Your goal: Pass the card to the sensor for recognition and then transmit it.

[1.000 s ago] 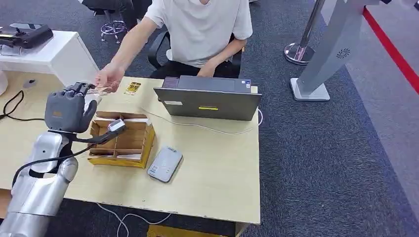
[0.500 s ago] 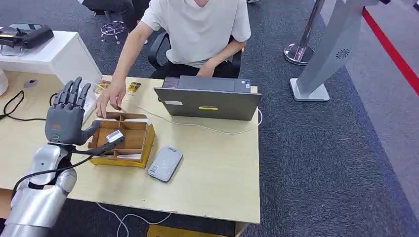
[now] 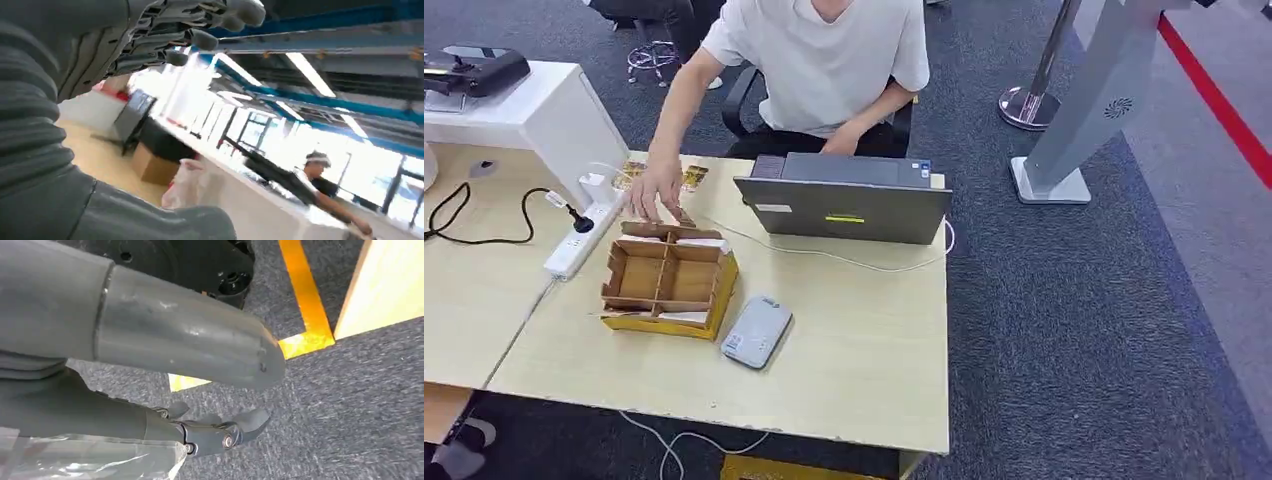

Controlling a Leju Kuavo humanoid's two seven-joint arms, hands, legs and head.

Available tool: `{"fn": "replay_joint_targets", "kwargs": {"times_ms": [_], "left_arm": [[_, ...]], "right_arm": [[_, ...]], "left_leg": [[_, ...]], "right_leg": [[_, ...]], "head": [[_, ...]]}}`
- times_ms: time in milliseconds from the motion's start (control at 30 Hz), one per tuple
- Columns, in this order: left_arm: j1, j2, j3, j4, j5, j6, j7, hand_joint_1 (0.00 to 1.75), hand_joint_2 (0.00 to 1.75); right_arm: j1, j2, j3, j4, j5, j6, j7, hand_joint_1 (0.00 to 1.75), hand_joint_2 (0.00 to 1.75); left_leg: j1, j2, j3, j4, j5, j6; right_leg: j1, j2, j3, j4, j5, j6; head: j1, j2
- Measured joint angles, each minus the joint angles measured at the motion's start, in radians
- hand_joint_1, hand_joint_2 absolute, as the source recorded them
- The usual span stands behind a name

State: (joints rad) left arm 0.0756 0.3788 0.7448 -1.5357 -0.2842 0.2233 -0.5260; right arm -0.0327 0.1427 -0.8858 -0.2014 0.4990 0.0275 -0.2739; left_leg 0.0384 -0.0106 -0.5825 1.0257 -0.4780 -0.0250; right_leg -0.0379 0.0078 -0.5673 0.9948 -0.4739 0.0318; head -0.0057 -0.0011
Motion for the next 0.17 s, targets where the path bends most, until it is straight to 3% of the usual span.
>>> {"fn": "replay_joint_targets", "kwargs": {"times_ms": [67, 167], "left_arm": [[-0.02, 0.01, 0.202, 0.099, 0.086, -0.123, -0.035, 0.0, 1.75], [-0.042, 0.015, 0.382, 0.201, 0.084, -0.162, -0.081, 0.0, 1.75]], "right_arm": [[0.001, 0.0, -0.008, 0.0, 0.002, 0.0, -0.006, 0.0, 0.0], [0.002, 0.0, -0.015, 0.0, 0.003, 0.0, -0.009, 0.0, 0.0]], "left_leg": [[0.0, 0.004, 0.003, 0.0, -0.001, -0.001], [0.0, -0.002, 0.002, 0.0, 0.0, -0.001]], "right_leg": [[0.0, 0.004, -0.001, 0.0, 0.0, -0.001], [0.0, -0.001, 0.0, 0.0, -0.001, -0.001]], "head": [[-0.004, 0.0], [-0.005, 0.0]]}}
